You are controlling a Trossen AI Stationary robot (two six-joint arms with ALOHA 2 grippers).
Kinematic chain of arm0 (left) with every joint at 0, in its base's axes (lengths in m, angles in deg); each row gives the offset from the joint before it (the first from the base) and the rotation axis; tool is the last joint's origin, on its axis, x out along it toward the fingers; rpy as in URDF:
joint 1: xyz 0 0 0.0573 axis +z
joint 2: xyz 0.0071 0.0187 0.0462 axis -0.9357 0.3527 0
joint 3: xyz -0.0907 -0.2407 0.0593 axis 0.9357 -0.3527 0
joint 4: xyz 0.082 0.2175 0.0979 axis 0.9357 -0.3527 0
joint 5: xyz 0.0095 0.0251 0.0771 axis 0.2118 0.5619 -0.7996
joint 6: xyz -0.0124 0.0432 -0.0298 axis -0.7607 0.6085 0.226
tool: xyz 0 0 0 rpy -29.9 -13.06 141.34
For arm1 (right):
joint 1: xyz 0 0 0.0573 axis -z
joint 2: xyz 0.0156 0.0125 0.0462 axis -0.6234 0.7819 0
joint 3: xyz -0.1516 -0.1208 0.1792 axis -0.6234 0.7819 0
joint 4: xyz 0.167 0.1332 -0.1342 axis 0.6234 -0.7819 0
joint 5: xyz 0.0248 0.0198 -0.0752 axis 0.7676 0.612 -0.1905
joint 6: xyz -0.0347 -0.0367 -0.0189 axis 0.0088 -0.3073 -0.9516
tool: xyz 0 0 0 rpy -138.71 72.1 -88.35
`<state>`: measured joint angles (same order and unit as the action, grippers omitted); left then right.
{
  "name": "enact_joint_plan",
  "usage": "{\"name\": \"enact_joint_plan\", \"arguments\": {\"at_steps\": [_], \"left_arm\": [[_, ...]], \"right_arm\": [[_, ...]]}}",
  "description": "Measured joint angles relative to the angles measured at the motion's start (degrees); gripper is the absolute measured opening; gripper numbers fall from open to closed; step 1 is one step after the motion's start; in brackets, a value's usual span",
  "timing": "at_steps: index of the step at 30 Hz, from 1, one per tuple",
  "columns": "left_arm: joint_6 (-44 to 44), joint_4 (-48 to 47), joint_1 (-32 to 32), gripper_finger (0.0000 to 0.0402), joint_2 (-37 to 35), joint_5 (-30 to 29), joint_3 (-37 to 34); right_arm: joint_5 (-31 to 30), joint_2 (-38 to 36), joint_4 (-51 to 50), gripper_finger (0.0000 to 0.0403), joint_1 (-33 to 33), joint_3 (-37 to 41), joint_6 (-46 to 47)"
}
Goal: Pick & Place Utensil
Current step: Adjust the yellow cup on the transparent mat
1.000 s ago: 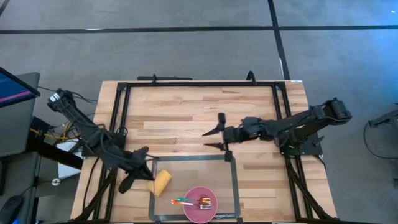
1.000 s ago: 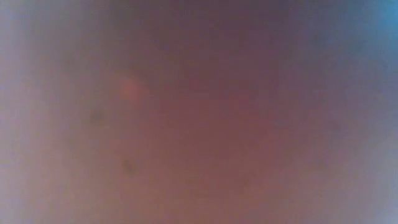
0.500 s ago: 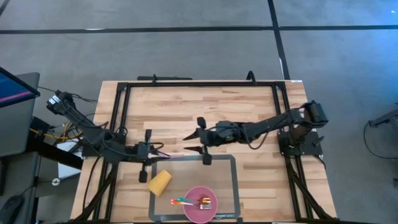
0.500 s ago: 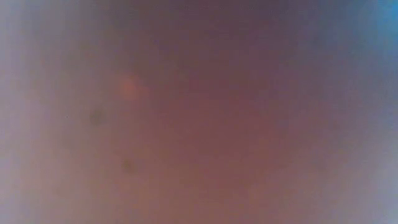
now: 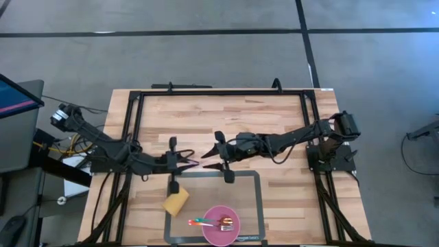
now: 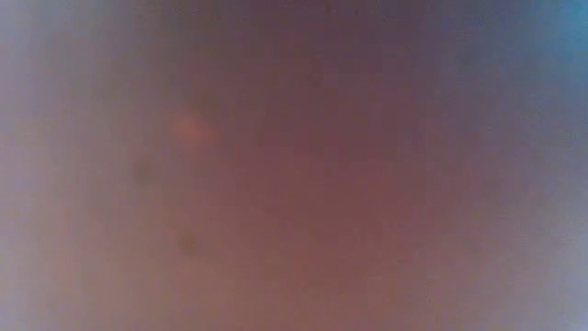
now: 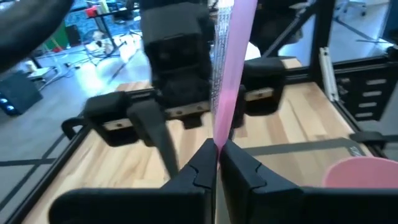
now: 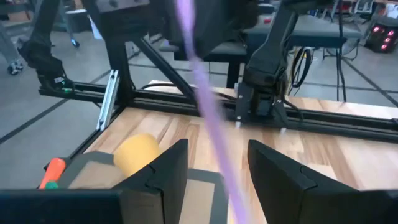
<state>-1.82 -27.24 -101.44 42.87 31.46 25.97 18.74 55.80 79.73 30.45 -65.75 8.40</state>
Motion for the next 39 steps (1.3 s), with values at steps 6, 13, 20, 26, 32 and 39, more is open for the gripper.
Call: {"name": "enact_joint_plan", "arguments": {"at_steps": [6,13,20,26,32,39], "left_arm": [[0.07,0.91,3.12,0.0011,0.02,3.87,0.00],[-0.41,1.18,5.00,0.0015,0.04,5.20,-0.02],[-0.52,1.14,5.03,0.0016,0.04,5.09,0.00],[-0.56,0.63,5.03,0.0025,0.09,4.52,-0.02],[-0.56,0.91,5.12,0.0066,0.04,4.57,-0.02],[-3.93,0.36,5.16,0.0123,0.04,4.76,-0.02]], "right_arm": [[-0.01,0.02,-0.26,0.0158,0.93,0.00,0.02],[-0.02,0.02,-0.25,0.0084,1.18,0.00,-0.02],[-0.06,0.02,-0.47,0.0010,1.51,0.00,-1.36],[-1.33,0.02,-1.44,0.0004,1.51,0.00,-1.36],[-1.56,0.04,-2.43,0.0005,1.57,0.02,-1.36],[-1.57,-1.01,-4.75,0.0002,1.84,0.09,-1.28]]}}
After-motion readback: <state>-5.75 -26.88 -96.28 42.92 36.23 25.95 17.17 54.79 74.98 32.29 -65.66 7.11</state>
